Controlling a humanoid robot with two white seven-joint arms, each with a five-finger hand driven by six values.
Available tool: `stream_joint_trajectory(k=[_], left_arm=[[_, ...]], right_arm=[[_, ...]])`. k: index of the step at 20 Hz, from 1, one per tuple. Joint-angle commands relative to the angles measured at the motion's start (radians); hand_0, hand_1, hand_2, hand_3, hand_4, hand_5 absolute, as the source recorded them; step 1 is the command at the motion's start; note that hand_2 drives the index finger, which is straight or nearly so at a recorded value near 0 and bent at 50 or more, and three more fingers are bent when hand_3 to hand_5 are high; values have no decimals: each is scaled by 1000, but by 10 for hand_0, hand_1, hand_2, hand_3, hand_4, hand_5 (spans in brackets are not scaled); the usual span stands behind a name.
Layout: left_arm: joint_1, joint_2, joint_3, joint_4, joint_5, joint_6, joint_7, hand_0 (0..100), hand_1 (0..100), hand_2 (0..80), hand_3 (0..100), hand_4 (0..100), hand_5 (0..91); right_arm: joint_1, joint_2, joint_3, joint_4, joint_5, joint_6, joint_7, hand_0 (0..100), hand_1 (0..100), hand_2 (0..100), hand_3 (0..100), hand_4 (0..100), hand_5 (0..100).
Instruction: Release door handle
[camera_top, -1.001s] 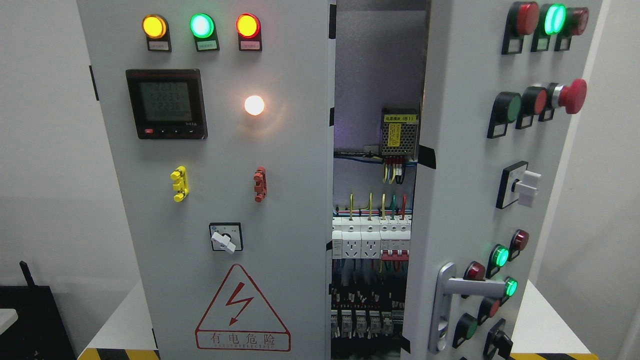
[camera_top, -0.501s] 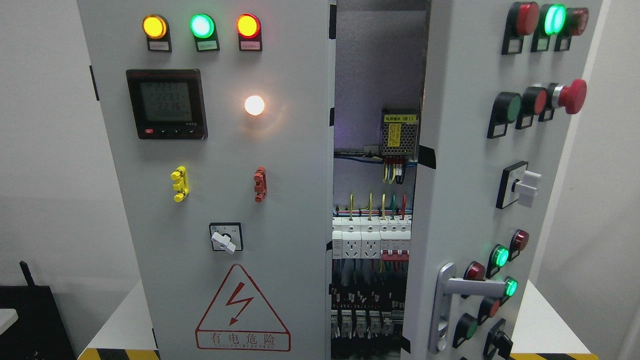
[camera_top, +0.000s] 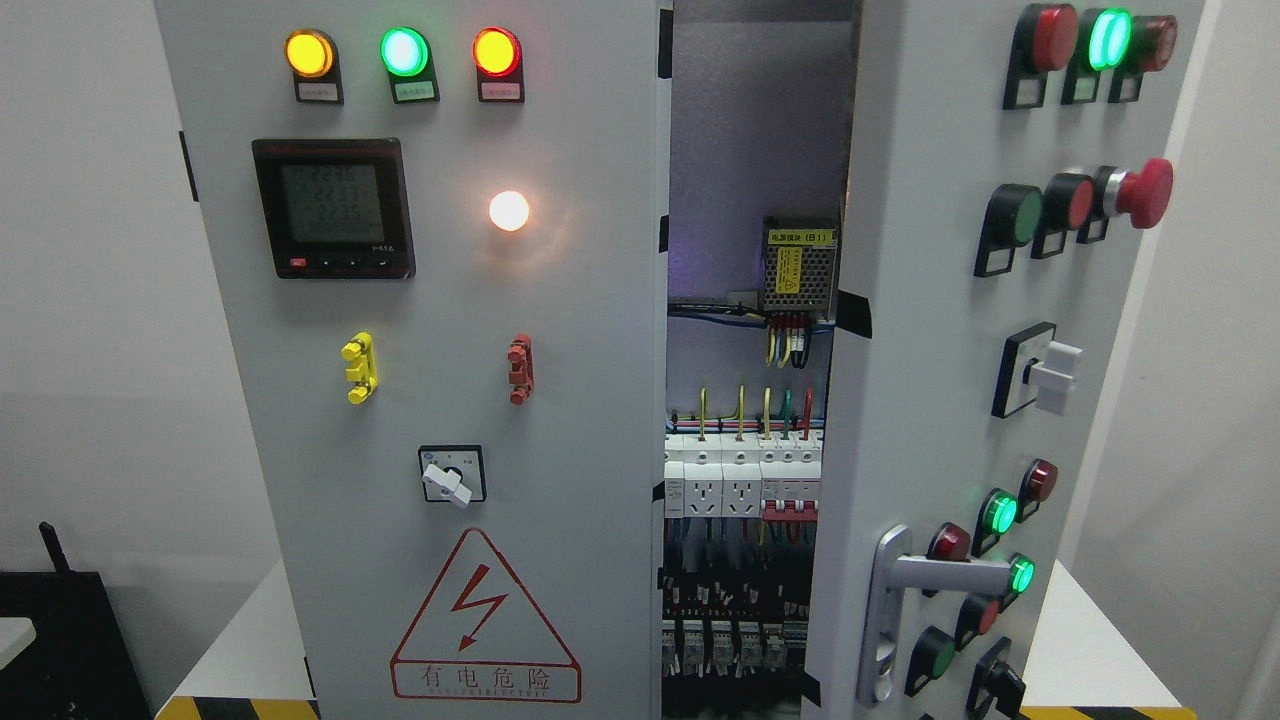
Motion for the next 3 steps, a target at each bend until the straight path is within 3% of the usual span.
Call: stream_joint_trajectory(k=[1,3], left_arm=[[0,0,0,-31,1,0,1,120,389,0,0,0,0],[0,0,1,-31,-1,0,1,120,389,0,0,0,0]], right_arm=[[0,39,32,46,-2,1,10,403,141,0,0,0,0],[0,41,32,55,-2,-1,10,400,137,0,0,0,0]])
